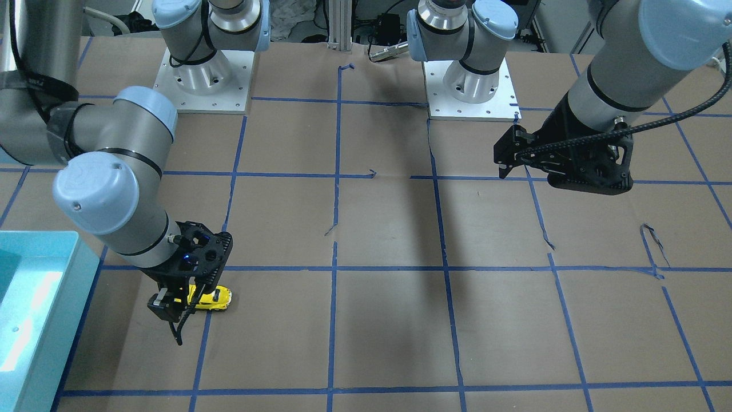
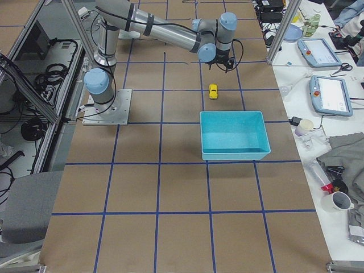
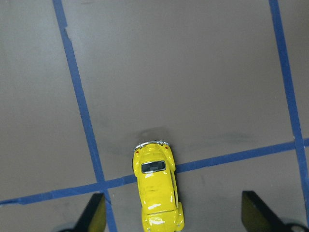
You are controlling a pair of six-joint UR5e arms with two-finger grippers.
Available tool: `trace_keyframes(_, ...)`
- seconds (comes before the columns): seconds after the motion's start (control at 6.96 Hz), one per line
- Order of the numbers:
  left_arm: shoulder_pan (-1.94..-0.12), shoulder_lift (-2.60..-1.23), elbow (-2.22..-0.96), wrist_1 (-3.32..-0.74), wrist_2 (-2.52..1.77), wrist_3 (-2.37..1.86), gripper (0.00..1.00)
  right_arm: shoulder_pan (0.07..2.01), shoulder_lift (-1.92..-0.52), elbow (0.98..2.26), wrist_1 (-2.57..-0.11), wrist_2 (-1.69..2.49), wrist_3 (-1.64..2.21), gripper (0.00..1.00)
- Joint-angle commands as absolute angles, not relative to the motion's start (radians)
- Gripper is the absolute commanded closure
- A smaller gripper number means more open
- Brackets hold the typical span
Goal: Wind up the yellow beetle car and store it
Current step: 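Lower the right gripper and close it on the yellow car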
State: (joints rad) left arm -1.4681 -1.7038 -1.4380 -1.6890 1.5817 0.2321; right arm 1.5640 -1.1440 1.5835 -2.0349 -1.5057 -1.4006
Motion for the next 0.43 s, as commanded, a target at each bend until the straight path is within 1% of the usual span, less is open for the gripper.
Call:
trace_keyframes(0.0,-1.466,-1.701,-1.445,-1.687,1.580,0.241,0.00,1.559,-1.100,1.643,-2.178,-1.519,-1.535,0.00)
trace_keyframes(0.29,-1.460,-1.700,-1.447,-1.692,1.566,0.239,0.00,1.520,-1.075,1.667,-2.178,-1.522,-1.601,0.00)
